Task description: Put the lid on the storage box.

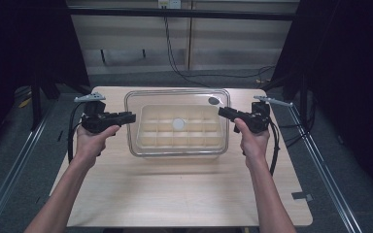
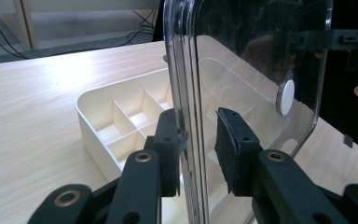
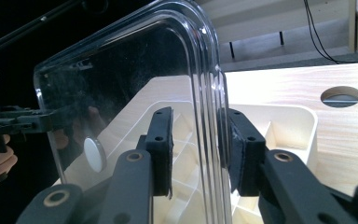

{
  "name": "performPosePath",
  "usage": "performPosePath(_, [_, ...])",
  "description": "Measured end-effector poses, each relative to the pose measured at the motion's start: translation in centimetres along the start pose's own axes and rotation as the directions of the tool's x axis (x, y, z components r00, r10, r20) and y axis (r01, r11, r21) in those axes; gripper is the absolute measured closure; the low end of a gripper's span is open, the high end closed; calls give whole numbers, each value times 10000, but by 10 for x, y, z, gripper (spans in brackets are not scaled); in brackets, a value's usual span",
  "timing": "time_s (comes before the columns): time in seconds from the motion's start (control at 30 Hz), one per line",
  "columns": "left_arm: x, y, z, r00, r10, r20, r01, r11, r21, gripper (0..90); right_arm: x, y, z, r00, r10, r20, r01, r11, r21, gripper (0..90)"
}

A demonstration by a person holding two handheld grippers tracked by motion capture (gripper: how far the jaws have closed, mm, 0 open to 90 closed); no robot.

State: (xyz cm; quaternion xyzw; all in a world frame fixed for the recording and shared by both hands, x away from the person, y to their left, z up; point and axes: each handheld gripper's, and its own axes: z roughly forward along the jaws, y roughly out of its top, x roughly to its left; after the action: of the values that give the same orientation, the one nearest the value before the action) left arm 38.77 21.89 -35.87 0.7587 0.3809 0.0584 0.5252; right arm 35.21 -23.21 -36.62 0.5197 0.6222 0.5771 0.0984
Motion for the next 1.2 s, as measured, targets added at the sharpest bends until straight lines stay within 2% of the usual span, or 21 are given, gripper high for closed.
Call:
performPosePath(0.33, [7, 8, 7, 9999, -134, -43, 133, 9999, -20, 704, -8, 6, 11, 9998, 162, 72, -163, 9999, 49, 648])
performPosePath(0.57, [12, 14, 11, 9997, 17, -228, -12, 9997, 241, 702, -11, 9, 18, 9993, 313, 198, -317, 9993, 174, 638])
performPosePath(0.83, [17, 14, 17, 9993, -122, -367, 136, 9992, 365, 699, -16, 9, 27, 9986, 296, 436, -317, 9984, 478, 630])
performPosePath(1.03, [20, 14, 24, 9988, -328, -363, 338, 9991, 264, 695, -21, 10, 31, 9979, 382, 515, -410, 9977, 546, 629])
performPosePath(1.2, [21, 16, 29, 9990, -281, -340, 292, 9990, 336, 690, -27, 10, 34, 9968, 502, 624, -540, 9966, 617, 621])
